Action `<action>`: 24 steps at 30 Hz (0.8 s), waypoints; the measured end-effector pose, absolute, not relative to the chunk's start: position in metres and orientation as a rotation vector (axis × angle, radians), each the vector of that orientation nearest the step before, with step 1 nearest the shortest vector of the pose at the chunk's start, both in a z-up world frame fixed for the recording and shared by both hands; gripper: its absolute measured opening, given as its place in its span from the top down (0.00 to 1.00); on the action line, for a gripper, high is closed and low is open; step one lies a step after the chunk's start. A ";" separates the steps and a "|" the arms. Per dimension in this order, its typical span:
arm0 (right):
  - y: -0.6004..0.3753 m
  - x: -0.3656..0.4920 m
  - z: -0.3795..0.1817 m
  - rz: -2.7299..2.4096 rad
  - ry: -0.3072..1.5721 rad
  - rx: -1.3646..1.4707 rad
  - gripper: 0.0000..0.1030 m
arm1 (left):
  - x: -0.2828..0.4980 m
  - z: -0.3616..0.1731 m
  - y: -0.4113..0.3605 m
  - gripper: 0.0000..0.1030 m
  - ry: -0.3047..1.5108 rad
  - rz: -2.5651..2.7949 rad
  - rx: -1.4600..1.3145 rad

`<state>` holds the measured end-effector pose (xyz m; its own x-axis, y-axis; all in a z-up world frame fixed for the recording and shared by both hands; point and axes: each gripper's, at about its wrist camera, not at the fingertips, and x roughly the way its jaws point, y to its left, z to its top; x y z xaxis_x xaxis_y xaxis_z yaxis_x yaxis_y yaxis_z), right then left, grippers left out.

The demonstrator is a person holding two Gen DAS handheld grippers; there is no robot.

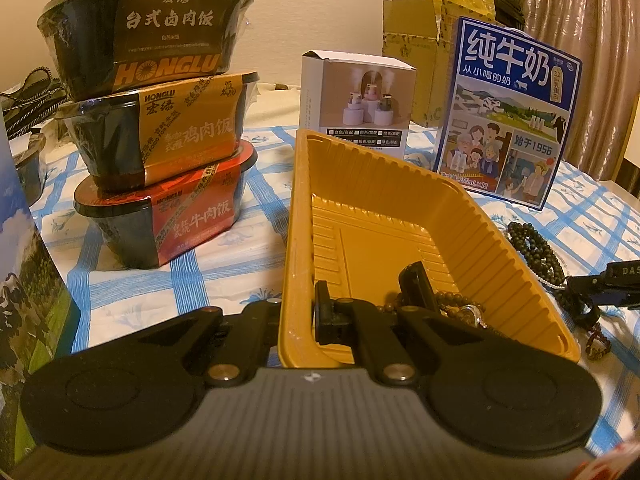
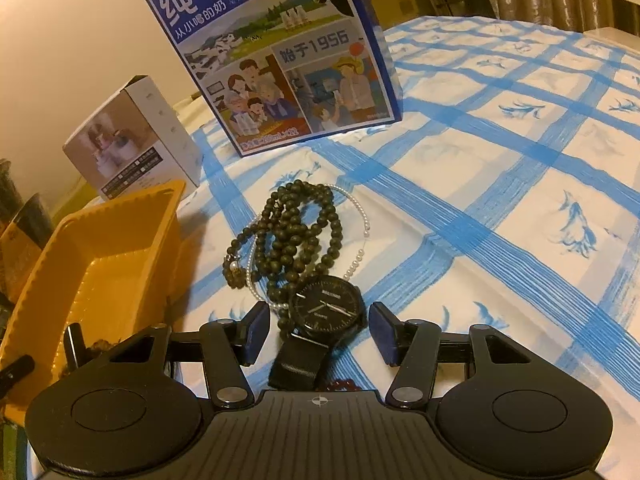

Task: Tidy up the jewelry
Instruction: 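Move the right gripper back to the pile and grasp the black wristwatch, then carry the black watch into the orange tray and open the right gripper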

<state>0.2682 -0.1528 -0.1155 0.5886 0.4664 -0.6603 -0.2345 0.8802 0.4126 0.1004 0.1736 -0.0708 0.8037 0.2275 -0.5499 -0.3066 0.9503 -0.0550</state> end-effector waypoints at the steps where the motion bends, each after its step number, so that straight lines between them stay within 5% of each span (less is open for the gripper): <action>1: -0.151 0.269 -0.116 0.413 0.846 0.286 0.47 | 0.100 -0.071 0.173 0.97 0.569 0.287 -0.144; 4: -0.147 0.268 -0.116 0.399 0.833 0.231 0.57 | 0.100 -0.071 0.174 0.97 0.569 0.287 -0.143; 24: -0.130 0.240 -0.066 0.521 0.620 0.069 0.58 | 0.100 -0.071 0.173 0.97 0.569 0.287 -0.142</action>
<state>0.2399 -0.1297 -0.0658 0.6899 0.4856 -0.5368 -0.4452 0.8694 0.2143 0.1004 0.1732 -0.0707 0.8042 0.2278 -0.5490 -0.3060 0.9505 -0.0538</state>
